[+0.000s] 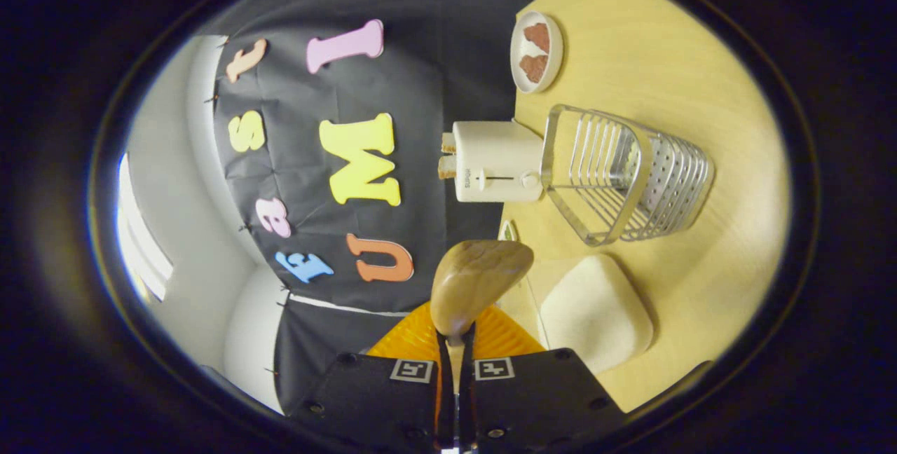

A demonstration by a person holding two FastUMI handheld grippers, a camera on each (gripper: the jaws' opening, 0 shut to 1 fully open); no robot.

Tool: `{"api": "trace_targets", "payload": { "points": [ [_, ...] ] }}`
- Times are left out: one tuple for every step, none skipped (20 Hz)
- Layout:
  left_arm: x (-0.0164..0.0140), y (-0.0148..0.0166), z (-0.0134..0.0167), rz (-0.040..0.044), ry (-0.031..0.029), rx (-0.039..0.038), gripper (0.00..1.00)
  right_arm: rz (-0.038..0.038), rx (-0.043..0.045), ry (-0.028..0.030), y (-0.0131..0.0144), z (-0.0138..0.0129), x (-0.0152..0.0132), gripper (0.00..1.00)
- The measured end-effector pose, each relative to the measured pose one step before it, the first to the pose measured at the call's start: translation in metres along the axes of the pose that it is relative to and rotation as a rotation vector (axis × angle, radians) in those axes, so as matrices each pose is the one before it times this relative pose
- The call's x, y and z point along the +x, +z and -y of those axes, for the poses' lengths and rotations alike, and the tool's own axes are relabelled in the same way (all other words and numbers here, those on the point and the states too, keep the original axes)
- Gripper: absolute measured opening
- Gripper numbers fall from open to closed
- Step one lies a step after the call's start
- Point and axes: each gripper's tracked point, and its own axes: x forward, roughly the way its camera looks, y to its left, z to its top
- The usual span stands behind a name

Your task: Close the left gripper, press the button to open the rice cooker; take a wooden spoon from the chopstick holder with the right hand, scoop a spoonful of rice and pour it into the rice cooker, then put the wooden spoon back into the chopstick holder.

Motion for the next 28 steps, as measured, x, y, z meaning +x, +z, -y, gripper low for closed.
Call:
{"api": "trace_targets", "payload": {
  "points": [
    [-0.00004, 0.00011, -0.00004, -0.00171, 0.00073, -0.00174, 0.96, -0.00843, -0.00797, 0.00026, -0.00429, -0.00193, 0.00057, 0.08],
    [-0.00083, -0.00114, -0.00166, 0.00020, 0.00150, -0.00100, 0.97, -0.00474, -0.01721, -0.00331, -0.00442, -0.00372, -0.00030, 0.08],
    [-0.00250, -0.00019, -0.00224, 0.00027, 0.00197, -0.00118, 0.97, -0.00192, -0.01264, -0.00190, -0.00401, -0.00275, 0.00003, 0.08],
    [-0.00118, -0.00055, -0.00205, 0.00196, 0.00107, 0.00030, 0.97, -0.00548, -0.01652, -0.00150, -0.00832, -0.00581, 0.00018, 0.08],
    [-0.00132, -0.00019, -0.00256, 0.00178, 0.00229, -0.00079, 0.97, -0.01068, -0.01518, 0.00600, -0.00716, -0.00654, 0.00138, 0.08],
    [-0.00138, -0.00058, -0.00296, 0.00009, 0.00138, -0.00225, 0.96, -0.01151, -0.01559, 0.00589, -0.00688, -0.00666, 0.00148, 0.08],
    [-0.00169, -0.00021, -0.00313, 0.00013, 0.00090, -0.00428, 0.96, -0.01086, -0.01448, 0.00063, -0.00749, -0.00557, 0.00401, 0.08],
    [-0.00190, 0.00035, -0.00314, -0.00067, -0.00131, -0.00575, 0.96, -0.01997, -0.02182, -0.00188, -0.00912, -0.00535, 0.00450, 0.04],
    [-0.00198, -0.00015, -0.00317, 0.00103, 0.00011, -0.00379, 0.96, -0.01205, -0.02050, -0.00122, -0.00828, -0.00589, 0.00672, 0.08],
    [-0.00210, -0.00030, -0.00417, -0.00377, 0.00255, -0.00080, 0.96, -0.01190, -0.01961, 0.00428, -0.00843, -0.00827, 0.00667, 0.08],
    [-0.00165, -0.00011, -0.00413, -0.00389, 0.00481, 0.00111, 0.97, -0.01359, -0.01636, 0.00181, -0.00927, -0.00722, 0.00773, 0.08],
    [-0.00270, 0.00097, -0.00506, 0.00060, 0.00626, 0.00138, 0.96, -0.01445, -0.01363, -0.00060, -0.01138, -0.00734, 0.00859, 0.08],
    [-0.00167, 0.00225, -0.00487, 0.00485, 0.00787, 0.00153, 0.97, -0.02093, -0.01473, -0.00207, -0.01113, -0.00679, 0.00988, 0.08],
    [-0.00230, 0.00075, -0.00408, 0.00373, 0.00579, -0.00025, 0.97, -0.02144, -0.02052, -0.00230, -0.01098, -0.00714, 0.01111, 0.08],
    [-0.00263, 0.00070, -0.00287, -0.00085, 0.00475, -0.00307, 0.96, -0.01527, -0.02337, -0.00332, -0.00895, -0.00719, 0.01074, 0.08],
    [-0.00162, -0.00182, -0.00388, -0.00096, 0.00473, -0.00281, 0.97, -0.01152, -0.02874, -0.00705, -0.00766, -0.00596, 0.01070, 0.08],
    [-0.00061, -0.00044, -0.00189, -0.00079, 0.00200, 0.00020, 0.96, -0.00878, -0.03139, -0.00865, -0.00746, -0.00572, 0.01158, 0.08],
    [-0.00154, -0.00128, -0.00202, -0.00186, 0.00318, 0.00234, 0.97, -0.01027, -0.03362, -0.00759, -0.00733, -0.00558, 0.01058, 0.08],
    [-0.00096, 0.00074, -0.00393, 0.00183, 0.00449, 0.00279, 0.97, -0.00752, -0.03206, -0.00729, -0.00580, -0.00572, 0.00963, 0.08],
    [-0.00143, -0.00071, -0.00196, -0.00328, 0.00273, 0.00020, 0.97, -0.01378, -0.02709, -0.01468, -0.00594, -0.00538, 0.00829, 0.08],
    [-0.00035, -0.00076, -0.00222, -0.00421, 0.00327, -0.00460, 0.97, -0.01329, -0.03812, -0.01636, -0.00550, -0.00575, 0.00995, 0.08],
    [0.00011, -0.00269, -0.00275, -0.00732, 0.00263, -0.00817, 0.97, -0.00636, -0.05194, -0.01064, -0.00277, -0.00762, 0.00888, 0.08],
    [-0.00151, -0.00077, -0.00203, -0.00480, 0.00471, -0.01033, 0.97, -0.00042, -0.05521, -0.01055, -0.00188, -0.00711, 0.00889, 0.08],
    [-0.00102, -0.00025, -0.00083, -0.00284, 0.00176, -0.00967, 0.96, -0.00143, -0.06350, -0.01041, -0.00268, -0.00565, 0.00927, 0.08],
    [-0.00186, 0.00050, -0.00081, 0.00149, -0.00206, -0.00454, 0.96, 0.00451, -0.06957, -0.01291, -0.00196, -0.00652, 0.00828, 0.08],
    [-0.00240, 0.00097, -0.00092, 0.00209, 0.00267, 0.00047, 0.96, 0.00358, -0.08276, -0.01887, -0.00138, -0.00384, 0.00689, 0.08],
    [-0.00049, 0.00104, -0.00350, 0.00331, 0.00752, 0.00146, 0.97, 0.00542, -0.07655, -0.02386, -0.00213, -0.00252, 0.00561, 0.08],
    [-0.00108, 0.00041, -0.00092, 0.00274, 0.00495, 0.00006, 0.97, 0.01294, -0.06725, -0.02161, -0.00218, -0.00185, 0.00560, 0.08]
  ]
}}
